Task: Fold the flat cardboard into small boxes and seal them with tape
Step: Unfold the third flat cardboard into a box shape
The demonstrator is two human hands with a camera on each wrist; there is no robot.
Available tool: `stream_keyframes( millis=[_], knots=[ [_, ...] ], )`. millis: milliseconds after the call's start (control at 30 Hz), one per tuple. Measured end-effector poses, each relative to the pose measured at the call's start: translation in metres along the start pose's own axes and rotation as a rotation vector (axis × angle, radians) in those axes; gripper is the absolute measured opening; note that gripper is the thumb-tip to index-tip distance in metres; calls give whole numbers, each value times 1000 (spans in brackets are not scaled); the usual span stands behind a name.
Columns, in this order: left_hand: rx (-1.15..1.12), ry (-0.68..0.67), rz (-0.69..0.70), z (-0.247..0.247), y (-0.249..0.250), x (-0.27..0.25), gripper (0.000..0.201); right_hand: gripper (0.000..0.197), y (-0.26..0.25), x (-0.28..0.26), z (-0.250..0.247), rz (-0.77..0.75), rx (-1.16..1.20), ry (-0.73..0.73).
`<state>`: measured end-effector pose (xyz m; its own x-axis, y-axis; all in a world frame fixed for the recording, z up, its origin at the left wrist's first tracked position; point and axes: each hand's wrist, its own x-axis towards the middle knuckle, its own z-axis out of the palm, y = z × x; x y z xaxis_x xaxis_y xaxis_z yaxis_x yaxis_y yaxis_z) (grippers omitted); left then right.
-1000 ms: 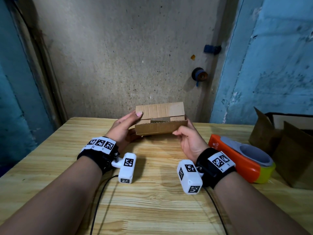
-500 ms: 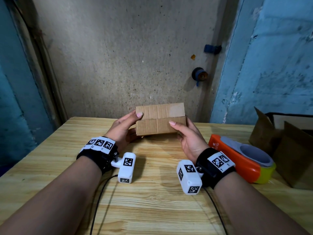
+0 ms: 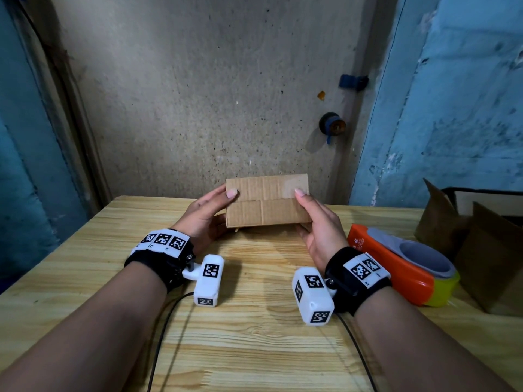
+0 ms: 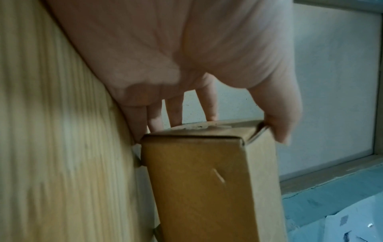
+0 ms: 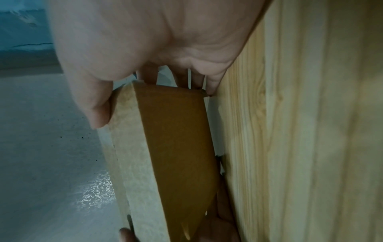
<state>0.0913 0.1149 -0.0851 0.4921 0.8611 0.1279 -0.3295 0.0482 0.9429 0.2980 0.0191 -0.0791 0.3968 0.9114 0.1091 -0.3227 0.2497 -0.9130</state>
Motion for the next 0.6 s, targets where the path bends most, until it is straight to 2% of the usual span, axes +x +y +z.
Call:
stream_keyframes(
  millis=[100, 167, 400, 467, 567, 600],
  knots=[
    [-20, -26, -4, -2, -1, 1, 99, 53, -2, -3, -1, -13, -22, -19],
    [-25, -21, 3, -1, 0, 0, 108, 64, -1, -4, -3, -30, -44, -25],
    [-42, -2, 16, 2, 1, -2, 104, 96, 5, 0, -3, -84, -166, -55],
    [-40, 12, 4, 2, 1, -3, 105, 97, 5, 0, -2, -78, -177, -74],
    [-45, 72, -7, 3, 2, -4, 120, 89, 3, -2, 0, -60, -189, -78],
    [-31, 98, -13, 5, 2, -5, 116, 85, 4, -2, 0, -49, -187, -69]
  ],
)
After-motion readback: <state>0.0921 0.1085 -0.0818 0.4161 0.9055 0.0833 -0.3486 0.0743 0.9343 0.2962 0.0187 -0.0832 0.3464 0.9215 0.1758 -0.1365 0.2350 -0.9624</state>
